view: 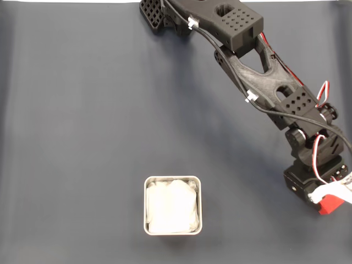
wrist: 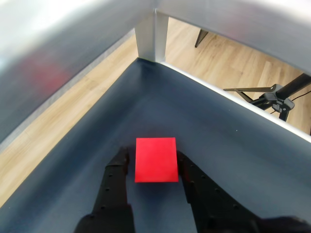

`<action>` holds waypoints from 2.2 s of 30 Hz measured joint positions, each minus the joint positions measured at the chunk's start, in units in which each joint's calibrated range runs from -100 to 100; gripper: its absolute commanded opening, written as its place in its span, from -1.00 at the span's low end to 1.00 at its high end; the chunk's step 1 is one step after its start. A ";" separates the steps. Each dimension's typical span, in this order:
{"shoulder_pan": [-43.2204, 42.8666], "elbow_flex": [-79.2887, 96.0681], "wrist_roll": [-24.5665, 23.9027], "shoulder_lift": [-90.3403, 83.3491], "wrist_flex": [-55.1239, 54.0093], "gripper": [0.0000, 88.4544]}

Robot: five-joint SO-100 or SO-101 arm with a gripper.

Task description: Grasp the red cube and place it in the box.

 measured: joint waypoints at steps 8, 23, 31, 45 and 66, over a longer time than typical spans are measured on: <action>0.00 2.35 0.15 -0.17 0.16 -0.79; 0.00 7.78 0.54 -4.86 0.16 -0.82; 0.07 16.55 0.98 -15.46 1.11 -0.82; 3.56 28.12 1.17 -31.35 1.11 -0.81; 14.32 41.23 1.51 -44.20 1.11 -0.82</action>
